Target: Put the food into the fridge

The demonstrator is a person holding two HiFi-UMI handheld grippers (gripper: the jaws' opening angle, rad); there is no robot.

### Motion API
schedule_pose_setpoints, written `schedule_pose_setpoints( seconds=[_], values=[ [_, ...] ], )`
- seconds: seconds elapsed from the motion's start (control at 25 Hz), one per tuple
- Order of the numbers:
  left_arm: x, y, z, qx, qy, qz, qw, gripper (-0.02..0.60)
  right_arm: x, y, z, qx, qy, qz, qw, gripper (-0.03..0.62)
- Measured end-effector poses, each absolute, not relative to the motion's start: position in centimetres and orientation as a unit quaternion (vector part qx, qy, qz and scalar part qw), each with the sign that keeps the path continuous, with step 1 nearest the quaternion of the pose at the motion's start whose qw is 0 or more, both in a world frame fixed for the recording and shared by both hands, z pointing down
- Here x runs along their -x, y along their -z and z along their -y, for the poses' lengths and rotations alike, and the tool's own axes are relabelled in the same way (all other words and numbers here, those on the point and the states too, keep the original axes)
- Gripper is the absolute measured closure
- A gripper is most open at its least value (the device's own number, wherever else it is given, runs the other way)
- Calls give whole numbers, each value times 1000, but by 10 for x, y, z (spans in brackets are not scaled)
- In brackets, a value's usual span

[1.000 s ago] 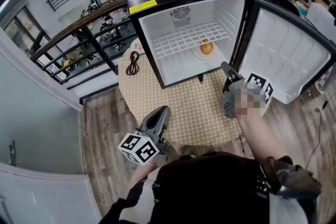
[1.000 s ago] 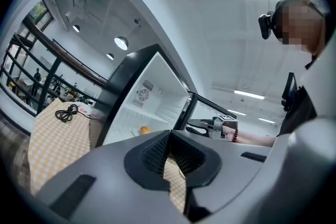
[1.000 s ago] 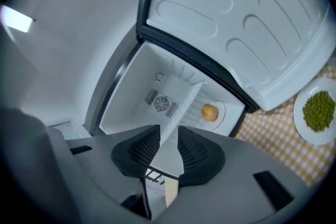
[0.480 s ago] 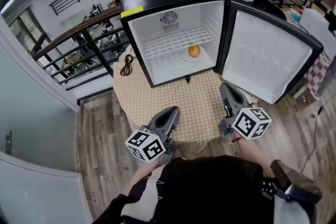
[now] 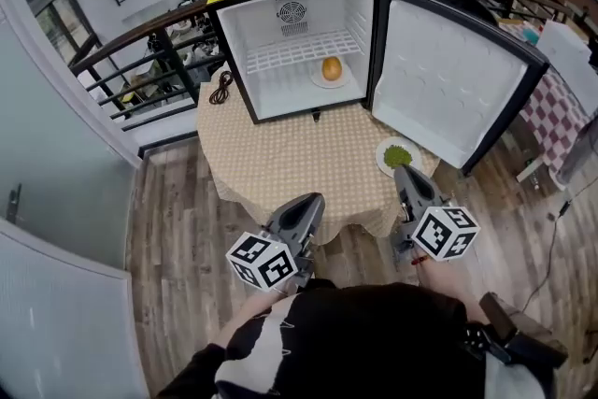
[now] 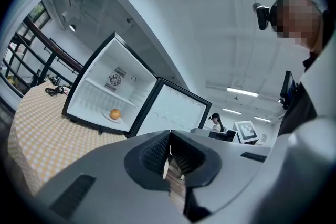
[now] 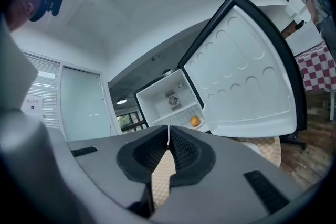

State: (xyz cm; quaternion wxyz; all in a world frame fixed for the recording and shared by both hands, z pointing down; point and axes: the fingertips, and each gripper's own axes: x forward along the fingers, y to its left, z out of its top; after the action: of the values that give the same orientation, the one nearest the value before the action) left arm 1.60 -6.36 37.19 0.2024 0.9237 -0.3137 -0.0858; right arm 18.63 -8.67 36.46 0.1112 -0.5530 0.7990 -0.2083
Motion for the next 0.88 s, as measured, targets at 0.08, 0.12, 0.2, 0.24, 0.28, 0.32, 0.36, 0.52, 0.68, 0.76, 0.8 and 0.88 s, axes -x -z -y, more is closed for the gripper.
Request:
schedule_pose_setpoints(
  seconds=[0.08, 0.12, 0.2, 0.24, 0.28, 0.32, 0.36, 0.52, 0.68, 0.76, 0.8, 0.88],
  values=[
    [-25, -377, 40, -920, 90, 322, 204, 568, -196, -368, 64, 548, 204, -804, 105, 576],
    [-29, -378, 29, -918, 91, 326, 206, 568, -200, -369, 53, 546, 202, -807, 100, 577],
    [-35, -383, 8, -915, 91, 331, 212, 568, -204, -373, 33, 540, 200, -813, 87, 577],
    [-37, -386, -3, -914, 89, 332, 214, 569, -206, -376, 24, 537, 200, -816, 82, 577],
    [-38, -390, -12, -913, 86, 335, 217, 569, -206, -379, 16, 533, 201, -818, 78, 577],
    [-39, -394, -20, -911, 84, 338, 220, 568, -206, -383, 8, 529, 202, -821, 76, 578],
    [-40, -399, -27, -910, 82, 341, 222, 568, -207, -387, 2, 526, 203, -823, 73, 578],
    [-50, -402, -49, -909, 77, 347, 219, 568, -210, -395, -20, 514, 203, -831, 67, 579],
    [-54, -398, -65, -909, 77, 350, 211, 568, -213, -397, -38, 517, 198, -830, 63, 579],
    [-56, -399, -73, -909, 76, 350, 211, 568, -215, -399, -47, 520, 195, -830, 58, 579],
    [-57, -399, -77, -910, 75, 350, 211, 568, -216, -400, -50, 520, 194, -830, 56, 579],
    [-59, -400, -83, -910, 74, 349, 211, 568, -218, -401, -57, 520, 193, -830, 57, 579]
  ],
)
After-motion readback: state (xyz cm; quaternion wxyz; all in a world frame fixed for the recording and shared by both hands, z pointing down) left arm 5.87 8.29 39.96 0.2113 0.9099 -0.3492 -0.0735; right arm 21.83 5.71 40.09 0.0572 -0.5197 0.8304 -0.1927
